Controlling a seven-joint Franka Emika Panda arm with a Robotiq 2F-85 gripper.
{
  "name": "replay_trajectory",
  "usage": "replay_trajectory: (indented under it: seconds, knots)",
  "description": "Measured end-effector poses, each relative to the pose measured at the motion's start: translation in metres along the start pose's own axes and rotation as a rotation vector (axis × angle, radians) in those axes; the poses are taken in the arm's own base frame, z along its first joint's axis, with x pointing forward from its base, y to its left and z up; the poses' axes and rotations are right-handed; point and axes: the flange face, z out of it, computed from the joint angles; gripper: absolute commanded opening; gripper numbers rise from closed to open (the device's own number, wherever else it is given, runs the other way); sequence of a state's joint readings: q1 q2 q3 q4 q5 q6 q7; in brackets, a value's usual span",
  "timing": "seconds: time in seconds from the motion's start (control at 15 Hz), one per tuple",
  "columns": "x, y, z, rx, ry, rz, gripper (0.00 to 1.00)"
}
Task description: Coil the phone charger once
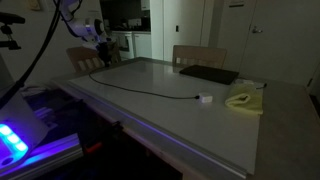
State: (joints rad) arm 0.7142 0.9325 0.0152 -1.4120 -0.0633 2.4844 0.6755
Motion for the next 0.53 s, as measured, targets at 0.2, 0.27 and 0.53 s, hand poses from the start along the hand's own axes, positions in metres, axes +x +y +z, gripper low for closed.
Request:
replay_trajectory:
  seconds: [0.2,0.27,0.53]
  knots:
    - [0.007,0.001,-0.014,0.000,0.021,-0.002,0.02]
    - [0.011,0.003,-0.021,-0.005,0.032,-0.004,0.02]
    - [0.030,0.018,-0.047,-0.040,0.081,-0.006,0.02]
